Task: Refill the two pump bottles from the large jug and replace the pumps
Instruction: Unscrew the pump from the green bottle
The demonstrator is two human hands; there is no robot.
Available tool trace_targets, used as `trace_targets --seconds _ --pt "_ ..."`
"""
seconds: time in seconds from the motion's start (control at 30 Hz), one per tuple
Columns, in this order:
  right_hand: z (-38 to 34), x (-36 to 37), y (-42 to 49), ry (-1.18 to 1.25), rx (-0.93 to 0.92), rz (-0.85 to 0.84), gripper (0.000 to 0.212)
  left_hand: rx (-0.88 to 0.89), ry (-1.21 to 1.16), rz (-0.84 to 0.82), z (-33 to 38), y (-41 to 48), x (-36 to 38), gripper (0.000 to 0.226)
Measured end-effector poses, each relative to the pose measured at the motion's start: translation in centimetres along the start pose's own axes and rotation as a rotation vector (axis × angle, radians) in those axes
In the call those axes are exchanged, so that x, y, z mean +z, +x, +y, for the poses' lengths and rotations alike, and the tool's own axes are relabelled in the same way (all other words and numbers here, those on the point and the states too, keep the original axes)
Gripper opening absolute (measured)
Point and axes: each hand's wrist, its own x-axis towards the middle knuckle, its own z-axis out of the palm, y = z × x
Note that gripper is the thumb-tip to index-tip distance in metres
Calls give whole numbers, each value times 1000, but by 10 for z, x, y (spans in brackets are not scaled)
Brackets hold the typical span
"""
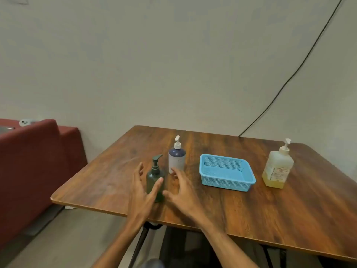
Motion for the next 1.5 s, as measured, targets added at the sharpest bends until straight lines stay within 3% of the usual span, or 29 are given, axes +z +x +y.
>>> trace_targets --seconds 0.13,0.3,0.6,0.8,0.93,1.13,1.4,1.5 --pt "7 14 9 0 75 -140 93 -19 41 -141 -19 14 2 90" --pt "13 26 19 93 65 -212 80 18 17 -174 -28 23 5 64" --pt "27 0 13 204 69 -97 63 74 -42 -196 -7 23 27 58" --pt "45 -42 -9 182 77 27 71 102 -105 -291 20 12 65 48" --pt "62 -70 -24 188 128 73 78 109 -141 -360 33 0 93 58" --pt "82 -93 -39 178 188 91 74 73 -134 -473 41 -11 115 57" --pt "87 -91 -41 176 217 94 71 -9 -156 -477 33 -11 125 65" --pt "88 -89 -41 142 220 89 73 -19 -191 -478 40 -9 124 55"
